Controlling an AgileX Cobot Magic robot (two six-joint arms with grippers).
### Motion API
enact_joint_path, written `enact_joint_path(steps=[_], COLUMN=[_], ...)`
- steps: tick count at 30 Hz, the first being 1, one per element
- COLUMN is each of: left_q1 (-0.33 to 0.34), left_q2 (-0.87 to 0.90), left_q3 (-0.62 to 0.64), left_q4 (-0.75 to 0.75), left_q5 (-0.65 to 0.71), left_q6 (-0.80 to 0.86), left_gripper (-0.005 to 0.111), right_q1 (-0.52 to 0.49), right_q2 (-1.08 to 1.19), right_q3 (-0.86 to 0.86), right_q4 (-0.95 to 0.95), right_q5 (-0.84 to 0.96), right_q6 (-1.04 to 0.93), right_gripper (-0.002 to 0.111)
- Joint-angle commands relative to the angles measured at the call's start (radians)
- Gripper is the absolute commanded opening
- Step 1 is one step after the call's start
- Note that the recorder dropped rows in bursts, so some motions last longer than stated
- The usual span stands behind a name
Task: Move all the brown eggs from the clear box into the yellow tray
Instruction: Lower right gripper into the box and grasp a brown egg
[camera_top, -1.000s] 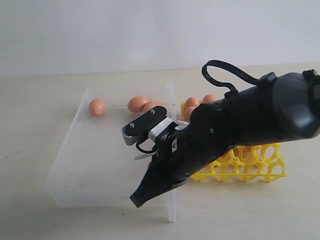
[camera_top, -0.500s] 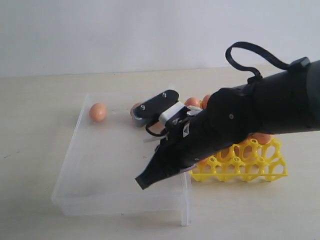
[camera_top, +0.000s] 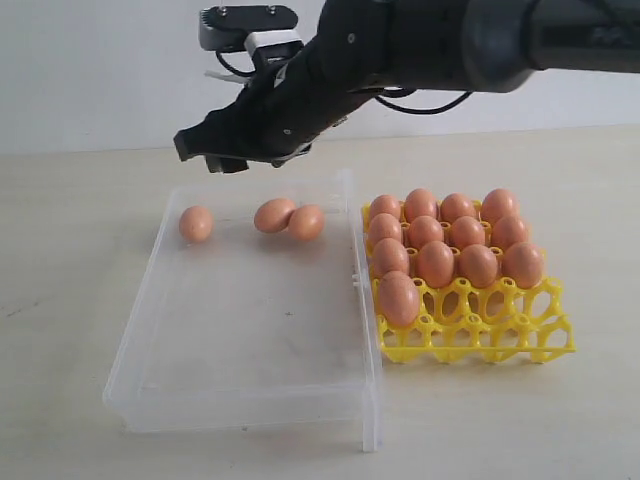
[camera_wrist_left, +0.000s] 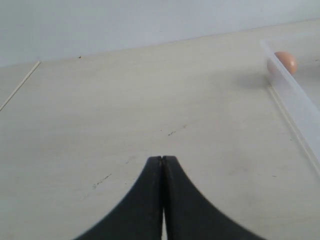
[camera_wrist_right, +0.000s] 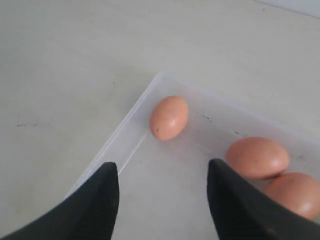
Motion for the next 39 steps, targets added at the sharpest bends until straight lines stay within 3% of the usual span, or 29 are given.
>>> enact_joint_path(steps=[1,8,14,39], left_q1=[-0.006,-0.006,-0.006,-0.006], left_q2=[0.001,0.001,0.001,0.001], left_q3=[-0.004,-0.004,-0.004,-0.004], left_q4=[-0.002,-0.002,-0.002,-0.002], left_q5=[-0.009,-0.009,-0.009,-0.009], left_q6=[-0.005,-0.007,-0.007,-0.005], left_gripper=[0.0,0.0,0.0,0.0], right_q1=[-0.004,-0.004,-0.005,-0.019], right_q2=[0.163,0.369,0.487,0.607], right_q3=[-0.218,-0.508,-0.644,-0.708], right_q4=[0.011,0.046,0.056,0.042], right_q5=[0.118,0.25,0.284,0.16], right_q6=[0.077,0.155,0.195,0.259], right_gripper=[0.053,0.053,0.053,0.053])
